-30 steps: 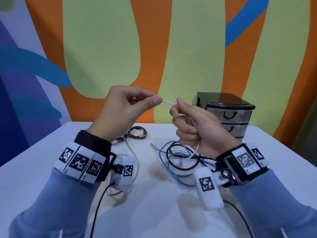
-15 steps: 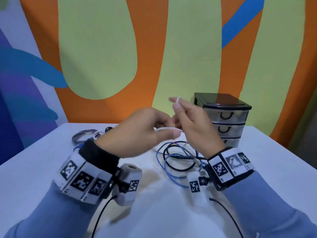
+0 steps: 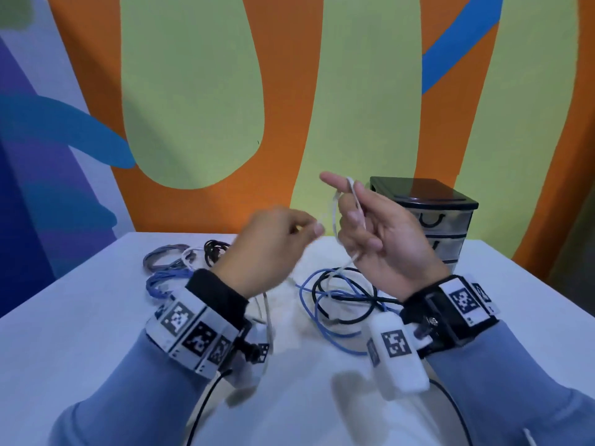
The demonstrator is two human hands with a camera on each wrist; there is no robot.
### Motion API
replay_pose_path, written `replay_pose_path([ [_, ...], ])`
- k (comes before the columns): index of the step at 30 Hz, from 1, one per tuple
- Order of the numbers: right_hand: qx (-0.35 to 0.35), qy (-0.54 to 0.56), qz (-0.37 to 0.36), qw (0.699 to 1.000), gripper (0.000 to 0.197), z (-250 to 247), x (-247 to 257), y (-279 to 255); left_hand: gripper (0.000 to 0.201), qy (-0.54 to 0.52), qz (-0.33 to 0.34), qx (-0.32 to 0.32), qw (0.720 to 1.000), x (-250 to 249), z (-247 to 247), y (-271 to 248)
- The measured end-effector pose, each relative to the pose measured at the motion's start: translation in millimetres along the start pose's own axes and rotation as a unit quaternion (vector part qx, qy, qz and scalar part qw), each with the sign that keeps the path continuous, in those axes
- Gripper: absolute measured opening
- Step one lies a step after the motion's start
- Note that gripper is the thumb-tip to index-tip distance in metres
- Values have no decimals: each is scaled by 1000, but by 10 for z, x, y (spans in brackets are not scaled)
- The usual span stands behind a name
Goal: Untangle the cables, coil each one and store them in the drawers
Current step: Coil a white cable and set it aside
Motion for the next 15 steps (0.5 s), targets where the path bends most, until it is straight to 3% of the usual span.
replay_pose_path([
  [2,-74,-11,-29,997,42,-143,-33,39,19,59,11,85,995,-170,251,-104],
  [4,-121,-98,-64,986,37,-261,-32,61,25,101,24,110,989,-278,321,-177],
  [7,-114,-305,-76,942,38,-332,-3,74,31,61,40,109,991,-343,167,-204],
  [9,-82,-385,-31,919,34,-331,-60,60,29,-2,44,93,995,-362,-25,-201],
  [11,-17,-379,30,925,30,-267,-179,36,24,-78,38,40,995,-321,-262,-176],
  [15,62,-239,114,962,32,-61,-294,-47,20,-167,12,-152,974,64,-754,-84],
])
Point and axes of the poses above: each hand's wrist, its own y-axis towards the middle knuckle, its own z-axis out of the palm, x = y × z, the point moved 8 cm from there along y, towards the middle knuckle, and after that the axes turned 7 degrees about -z, right-handed, at the moved point
